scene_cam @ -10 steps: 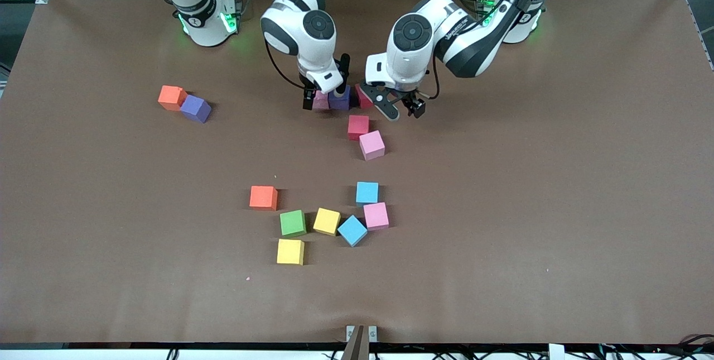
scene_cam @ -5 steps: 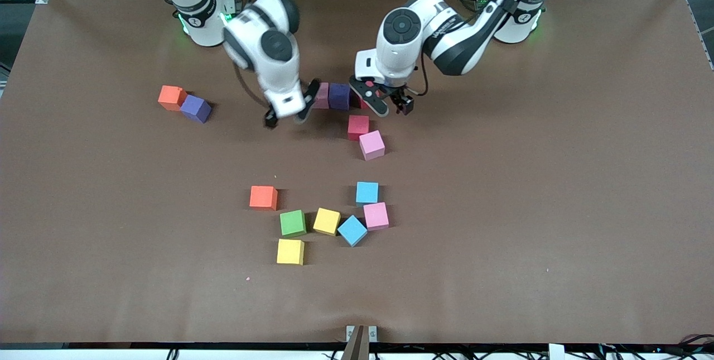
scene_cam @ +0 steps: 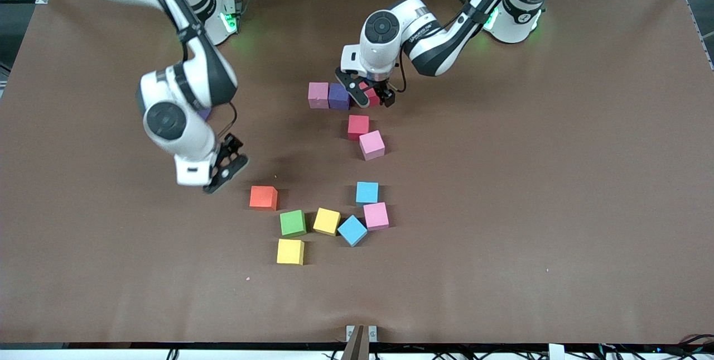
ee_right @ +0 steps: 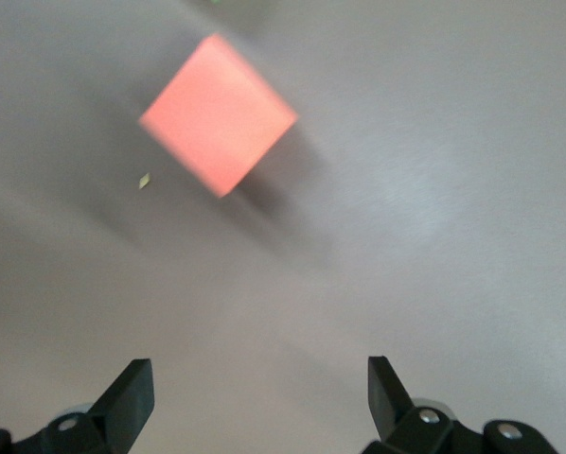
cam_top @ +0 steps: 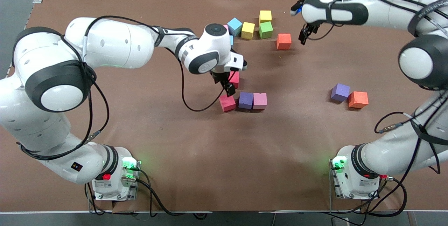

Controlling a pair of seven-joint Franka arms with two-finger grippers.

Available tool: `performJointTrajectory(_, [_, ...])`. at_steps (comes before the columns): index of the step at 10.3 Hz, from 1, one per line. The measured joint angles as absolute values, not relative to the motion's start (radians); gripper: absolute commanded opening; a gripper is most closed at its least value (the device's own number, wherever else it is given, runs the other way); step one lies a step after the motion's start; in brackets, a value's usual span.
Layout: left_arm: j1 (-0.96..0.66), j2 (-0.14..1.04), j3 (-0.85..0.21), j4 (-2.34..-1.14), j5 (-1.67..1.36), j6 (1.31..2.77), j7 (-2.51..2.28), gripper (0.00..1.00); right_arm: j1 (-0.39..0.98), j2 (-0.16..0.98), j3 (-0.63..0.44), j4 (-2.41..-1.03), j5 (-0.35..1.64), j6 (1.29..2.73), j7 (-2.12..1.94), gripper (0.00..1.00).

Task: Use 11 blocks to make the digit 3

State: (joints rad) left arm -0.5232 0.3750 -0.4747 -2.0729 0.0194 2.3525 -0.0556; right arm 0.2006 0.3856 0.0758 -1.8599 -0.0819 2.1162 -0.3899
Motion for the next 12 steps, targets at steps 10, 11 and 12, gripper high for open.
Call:
performJointTrajectory(10, [-0.542, 0.404, -0.531, -2.186, 0.122, 2.506, -0.024, 1.0, 0.208, 0.642, 0.09, -1.582, -0.009, 2.12, 0.292, 1.0])
performJointTrajectory(11, [-0.546, 0.423, -0.531, -2.189, 0.145, 2.534, -0.024, 1.0, 0.23, 0.643, 0.091, -1.582, 0.0, 2.132, 0.347, 1.0])
performJointTrajectory(12, [-0.546, 0.435, -0.53, -2.189, 0.17, 2.544, -0.024, 1.0, 0.254, 0.646, 0.092, -1.581, 0.0, 2.139, 0.392, 1.0])
